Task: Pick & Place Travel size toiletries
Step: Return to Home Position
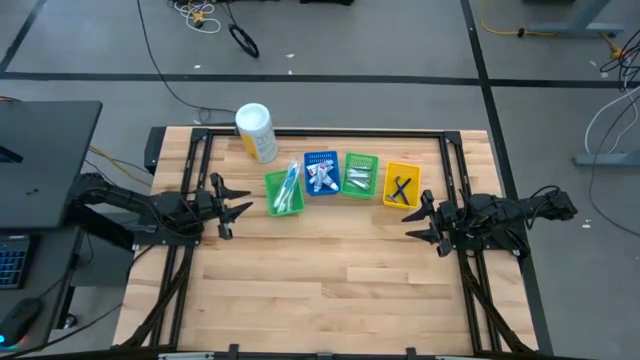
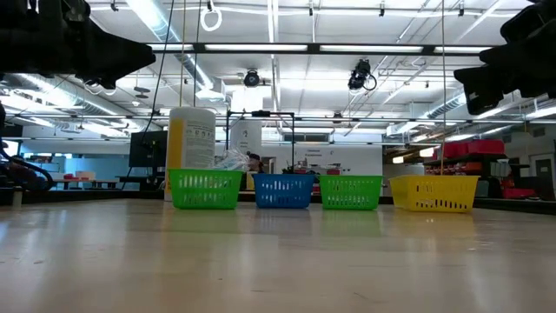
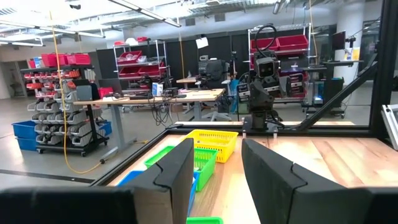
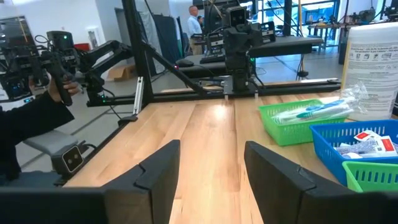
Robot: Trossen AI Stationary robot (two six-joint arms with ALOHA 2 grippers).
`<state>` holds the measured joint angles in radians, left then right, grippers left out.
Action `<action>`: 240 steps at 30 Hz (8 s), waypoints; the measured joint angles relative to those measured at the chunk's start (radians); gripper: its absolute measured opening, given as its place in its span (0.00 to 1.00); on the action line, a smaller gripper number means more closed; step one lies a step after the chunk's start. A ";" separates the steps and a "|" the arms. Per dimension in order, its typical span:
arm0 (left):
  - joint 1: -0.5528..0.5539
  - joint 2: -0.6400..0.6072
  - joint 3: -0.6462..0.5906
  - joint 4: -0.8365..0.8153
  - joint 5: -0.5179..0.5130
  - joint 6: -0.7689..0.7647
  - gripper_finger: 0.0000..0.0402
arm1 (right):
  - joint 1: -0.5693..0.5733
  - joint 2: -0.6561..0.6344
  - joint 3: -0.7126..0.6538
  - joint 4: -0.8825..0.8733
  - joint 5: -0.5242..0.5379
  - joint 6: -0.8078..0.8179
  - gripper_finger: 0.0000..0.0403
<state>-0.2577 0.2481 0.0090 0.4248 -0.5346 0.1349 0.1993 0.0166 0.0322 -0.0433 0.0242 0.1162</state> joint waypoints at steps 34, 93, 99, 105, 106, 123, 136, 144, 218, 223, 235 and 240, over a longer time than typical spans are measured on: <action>0.000 0.000 0.000 0.000 0.000 0.000 0.36 | 0.000 0.000 0.000 0.000 0.000 0.000 0.47; 0.000 0.000 -0.001 -0.024 0.061 -0.228 0.36 | 0.000 0.000 0.000 0.000 0.000 0.000 0.47; 0.000 0.000 -0.001 -0.024 0.061 -0.178 0.36 | 0.000 0.000 0.000 0.000 0.000 0.000 0.47; 0.000 0.000 -0.001 -0.024 0.061 -0.091 0.36 | 0.000 0.000 0.000 0.000 0.000 0.000 0.47; 0.000 0.000 -0.001 -0.024 0.061 -0.077 0.36 | 0.000 0.000 0.000 0.000 0.000 0.000 0.47; 0.000 0.000 -0.001 -0.024 0.060 -0.074 0.36 | 0.000 0.000 0.000 0.000 0.000 0.000 0.47; 0.000 0.000 -0.001 -0.024 0.060 -0.071 0.36 | 0.000 0.000 0.000 0.000 0.000 0.000 0.47; 0.000 0.000 -0.001 -0.024 0.060 -0.075 0.36 | 0.000 0.000 0.000 0.000 0.000 0.000 0.47; 0.000 0.000 -0.001 -0.024 0.060 -0.074 0.36 | 0.000 0.000 0.000 0.000 0.000 0.000 0.47; 0.000 0.000 -0.001 -0.024 0.060 -0.075 0.36 | 0.000 0.000 0.000 0.000 0.000 0.000 0.47; 0.000 0.000 -0.001 -0.024 0.060 -0.074 0.36 | 0.000 0.000 0.000 0.000 0.000 0.000 0.47; 0.000 0.000 -0.001 -0.024 0.060 -0.075 0.36 | 0.000 0.000 0.000 0.000 0.000 0.000 0.47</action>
<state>-0.2577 0.2481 0.0082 0.4011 -0.4747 0.0601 0.1993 0.0163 0.0319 -0.0432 0.0242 0.1161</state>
